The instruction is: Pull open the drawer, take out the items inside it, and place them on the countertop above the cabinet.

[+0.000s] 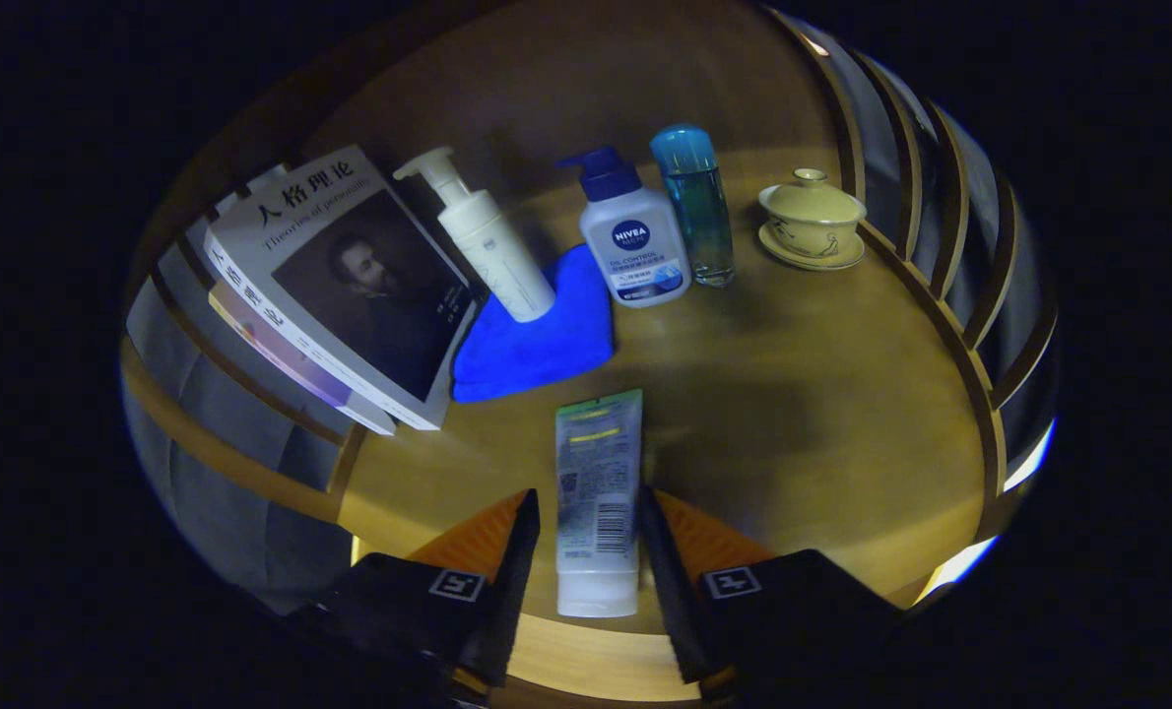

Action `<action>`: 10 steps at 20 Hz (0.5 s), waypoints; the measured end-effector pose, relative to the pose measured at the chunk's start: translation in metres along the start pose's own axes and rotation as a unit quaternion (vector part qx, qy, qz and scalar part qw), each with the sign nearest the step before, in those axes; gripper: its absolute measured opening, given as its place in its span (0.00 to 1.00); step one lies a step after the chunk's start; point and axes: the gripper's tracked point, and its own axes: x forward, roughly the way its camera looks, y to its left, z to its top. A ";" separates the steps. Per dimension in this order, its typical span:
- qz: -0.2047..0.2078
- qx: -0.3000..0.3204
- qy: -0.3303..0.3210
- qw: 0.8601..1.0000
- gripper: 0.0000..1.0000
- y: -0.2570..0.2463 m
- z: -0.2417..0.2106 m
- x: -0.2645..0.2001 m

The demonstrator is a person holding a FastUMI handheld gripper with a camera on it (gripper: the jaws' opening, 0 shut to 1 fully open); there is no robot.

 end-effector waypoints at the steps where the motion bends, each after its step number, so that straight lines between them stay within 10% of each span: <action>1: 0.005 -0.005 -0.009 1.000 0.72 0.003 0.001 -0.004; 5: -0.015 -0.053 -0.077 0.996 0.98 0.008 -0.003 -0.038; 10: -0.017 -0.094 -0.200 0.975 0.98 0.037 -0.018 -0.093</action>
